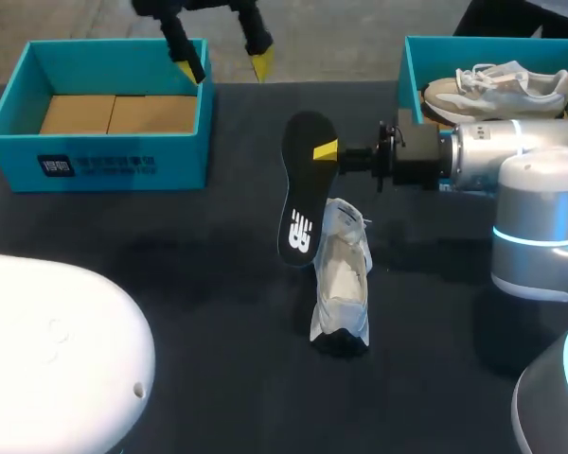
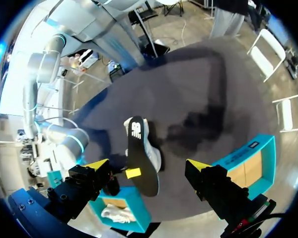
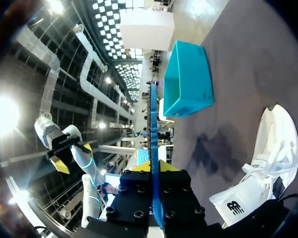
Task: Take the shoe out of the shoebox, open the shoe tongue, remove and reinsert the insole, then place the shoe into the shoebox
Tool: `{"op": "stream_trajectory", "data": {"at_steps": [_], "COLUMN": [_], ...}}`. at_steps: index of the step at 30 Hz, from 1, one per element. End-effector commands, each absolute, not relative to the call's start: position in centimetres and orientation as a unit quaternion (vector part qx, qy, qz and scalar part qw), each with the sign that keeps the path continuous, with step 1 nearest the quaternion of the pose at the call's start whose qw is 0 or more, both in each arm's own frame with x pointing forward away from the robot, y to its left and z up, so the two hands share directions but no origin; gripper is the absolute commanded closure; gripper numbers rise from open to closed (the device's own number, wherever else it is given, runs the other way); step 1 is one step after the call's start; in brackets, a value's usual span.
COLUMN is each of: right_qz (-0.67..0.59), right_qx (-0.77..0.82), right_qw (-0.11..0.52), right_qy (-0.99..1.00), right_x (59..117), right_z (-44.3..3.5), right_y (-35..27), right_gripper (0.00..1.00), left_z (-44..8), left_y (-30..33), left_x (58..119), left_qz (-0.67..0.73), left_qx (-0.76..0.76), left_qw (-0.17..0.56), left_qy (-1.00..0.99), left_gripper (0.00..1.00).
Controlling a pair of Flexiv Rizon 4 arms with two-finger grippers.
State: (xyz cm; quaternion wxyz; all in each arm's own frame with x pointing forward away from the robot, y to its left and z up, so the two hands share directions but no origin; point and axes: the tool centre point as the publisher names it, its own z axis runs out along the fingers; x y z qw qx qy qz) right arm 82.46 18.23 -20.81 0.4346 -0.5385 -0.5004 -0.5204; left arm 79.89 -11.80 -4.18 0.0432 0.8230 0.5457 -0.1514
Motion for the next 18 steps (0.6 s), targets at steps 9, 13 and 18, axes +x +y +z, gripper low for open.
{"op": "stream_trajectory", "data": {"at_steps": [9, 13, 18], "right_qz": [-0.521, -0.521, -0.521], "right_qx": [-0.539, -0.539, -0.539], "right_qw": [0.434, 0.434, 0.434], "right_qy": [-0.5, -0.5, -0.5], "right_x": [82.5, 82.5, 82.5], "right_z": [-20.9, -20.9, -20.9], "right_y": [18.4, 18.4, 18.4], "right_gripper": [1.0, 1.0, 1.0], "left_z": [-5.6, -6.0, -6.3], "left_y": [-13.7, -14.5, -16.1], "left_x": [80.5, 80.7, 81.3], "left_qz": [-0.082, -0.039, 0.002], "left_qx": [0.809, 0.803, 0.797], "left_qw": [-0.051, -0.016, 0.05], "left_qy": [0.58, 0.594, 0.602], "left_gripper": [0.0, 0.0, 0.0]}}
